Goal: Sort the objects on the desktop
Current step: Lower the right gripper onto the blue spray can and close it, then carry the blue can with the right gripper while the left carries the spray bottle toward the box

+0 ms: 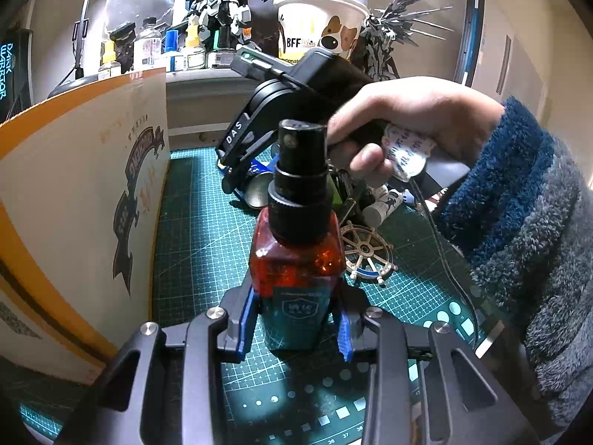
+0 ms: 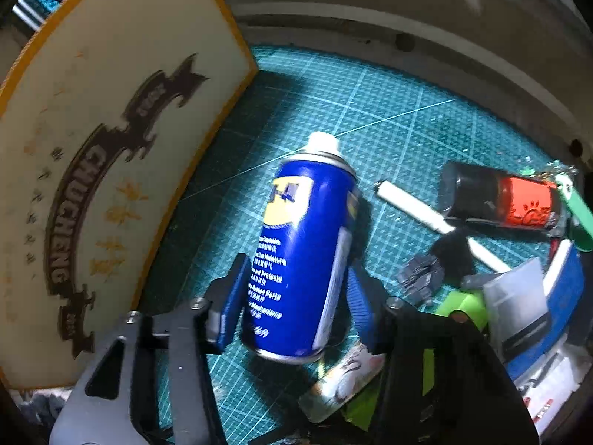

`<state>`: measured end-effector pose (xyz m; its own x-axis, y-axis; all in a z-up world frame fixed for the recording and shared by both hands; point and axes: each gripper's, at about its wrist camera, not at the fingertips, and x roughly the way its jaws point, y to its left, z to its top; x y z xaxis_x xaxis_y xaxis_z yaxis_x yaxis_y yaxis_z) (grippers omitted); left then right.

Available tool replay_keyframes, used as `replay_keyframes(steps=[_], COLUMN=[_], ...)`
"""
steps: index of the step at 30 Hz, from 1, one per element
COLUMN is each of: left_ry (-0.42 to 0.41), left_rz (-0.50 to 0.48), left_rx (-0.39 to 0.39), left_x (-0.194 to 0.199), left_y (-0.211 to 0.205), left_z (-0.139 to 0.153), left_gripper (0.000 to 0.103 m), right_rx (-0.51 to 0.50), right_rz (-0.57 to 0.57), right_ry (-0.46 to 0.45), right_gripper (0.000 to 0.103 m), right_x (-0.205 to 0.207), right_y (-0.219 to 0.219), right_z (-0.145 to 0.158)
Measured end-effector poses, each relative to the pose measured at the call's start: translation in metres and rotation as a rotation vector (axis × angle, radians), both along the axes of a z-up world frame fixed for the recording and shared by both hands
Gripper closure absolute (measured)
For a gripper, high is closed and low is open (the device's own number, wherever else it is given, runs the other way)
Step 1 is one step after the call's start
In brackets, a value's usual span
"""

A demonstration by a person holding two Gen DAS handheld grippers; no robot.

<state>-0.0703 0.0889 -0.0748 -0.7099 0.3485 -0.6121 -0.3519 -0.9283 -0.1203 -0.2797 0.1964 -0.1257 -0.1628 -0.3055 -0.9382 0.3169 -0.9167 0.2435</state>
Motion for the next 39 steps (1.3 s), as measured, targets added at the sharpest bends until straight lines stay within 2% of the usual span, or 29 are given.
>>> replay_keyframes(steps=[3,12,22,26,34,39], left_ry=[0.001,0.006,0.063,0.109,0.309,0.371], left_rz=[0.003,0.010,0.013,0.008,0.001,0.010], left_rx=[0.005,0.010,0.017,0.033,0.053,0.065], left_x=[0.000,0.003,0.013,0.022,0.049,0.058], left_y=[-0.001,-0.004,-0.007,-0.008,-0.012,-0.019], left_z=[0.001,0.009,0.019,0.033,0.065,0.083], left_gripper=[0.068,0.068,0.069,0.069,0.069,0.069], right_rx=[-0.018,-0.198,-0.257,-0.245,-0.215,-0.193], right_rz=[0.008,-0.020,-0.118,-0.148,-0.245,-0.277], right_ry=[0.084,0.204,0.444,0.514,0.657,0.719], right_gripper=[0.060,0.060,0.060,0.060,0.060,0.060], right_x=[0.016,0.063,0.127,0.166,0.232,0.262], right_y=[0.007,0.041,0.060,0.074,0.096,0.097], right_z=[0.018,0.065,0.102,0.123,0.151,0.164])
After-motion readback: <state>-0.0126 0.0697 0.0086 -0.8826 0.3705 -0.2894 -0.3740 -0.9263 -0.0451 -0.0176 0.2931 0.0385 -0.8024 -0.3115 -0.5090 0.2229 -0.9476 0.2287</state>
